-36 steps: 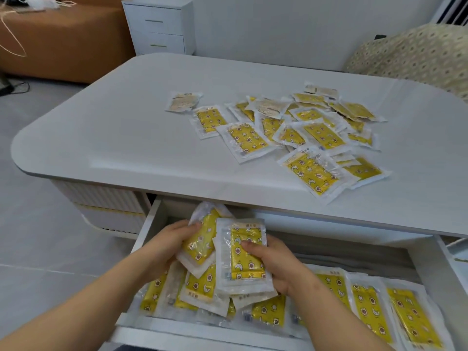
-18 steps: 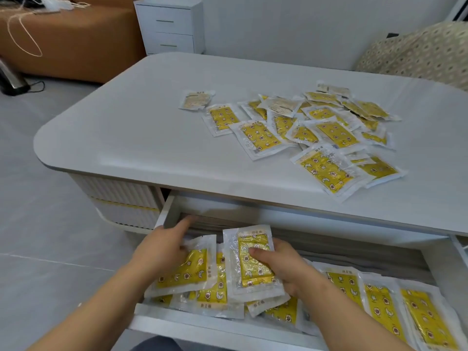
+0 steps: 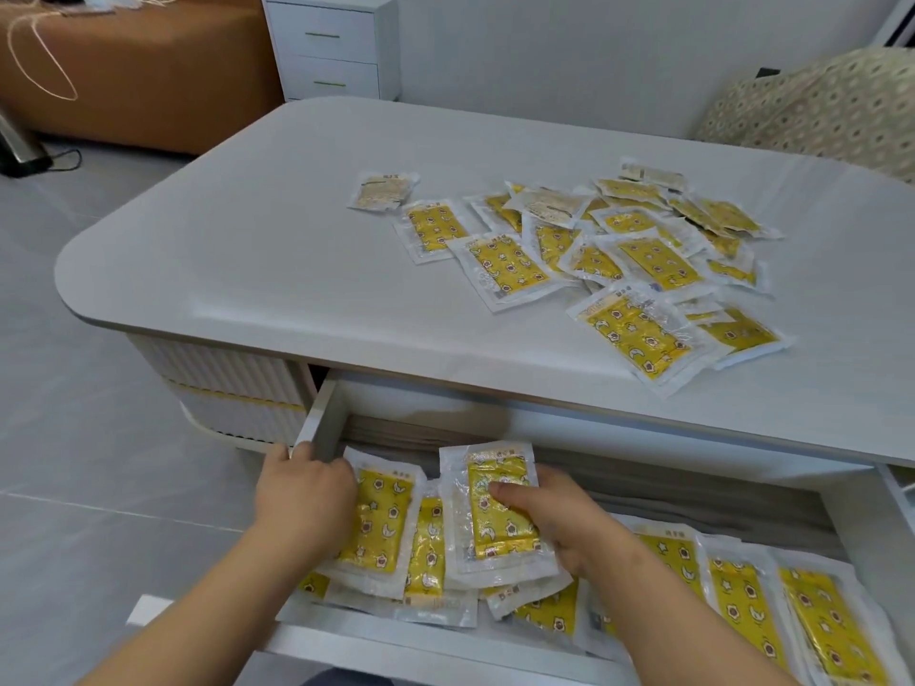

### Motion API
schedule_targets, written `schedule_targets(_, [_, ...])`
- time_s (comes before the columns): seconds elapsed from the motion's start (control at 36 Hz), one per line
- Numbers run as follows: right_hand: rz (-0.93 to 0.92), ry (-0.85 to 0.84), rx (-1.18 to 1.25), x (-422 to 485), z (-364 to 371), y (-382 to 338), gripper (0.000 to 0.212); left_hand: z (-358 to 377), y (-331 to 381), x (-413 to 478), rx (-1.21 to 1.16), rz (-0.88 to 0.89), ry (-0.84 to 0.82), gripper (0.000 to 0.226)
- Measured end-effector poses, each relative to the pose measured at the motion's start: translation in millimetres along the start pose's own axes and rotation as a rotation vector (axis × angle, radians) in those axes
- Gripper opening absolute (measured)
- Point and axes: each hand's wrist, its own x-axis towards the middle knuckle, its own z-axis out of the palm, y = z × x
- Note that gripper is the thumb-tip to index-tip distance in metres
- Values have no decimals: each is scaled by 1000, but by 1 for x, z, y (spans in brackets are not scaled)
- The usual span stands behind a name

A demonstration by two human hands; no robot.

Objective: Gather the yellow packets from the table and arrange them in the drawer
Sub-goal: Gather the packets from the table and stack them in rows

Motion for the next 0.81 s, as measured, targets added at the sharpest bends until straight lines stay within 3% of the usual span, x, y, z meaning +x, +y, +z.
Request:
schedule_targets(0.11, [-12, -13, 7, -3, -3, 0, 16, -11, 4, -6, 29, -34, 31, 30])
schedule_targets(0.19, [-43, -18, -26, -3, -5, 0, 16, -16, 11, 4, -76, 110, 84, 46])
schedule_targets(0.31, [-69, -21, -47, -5, -11, -2, 19, -21, 27, 24, -357, 406, -168, 75])
schedule_targets(0.39, [-45, -23, -55, -8, -20, 1, 11, -11, 34, 27, -321, 463, -216, 86])
schedule_targets(0.56, [47, -70, -125, -14, -27, 2, 1, -12, 32, 25, -283, 437, -150, 74])
schedule_targets(0.81, [-45, -80, -317, -17, -20, 4, 6, -2, 57, 34, -593, 600, -139, 63])
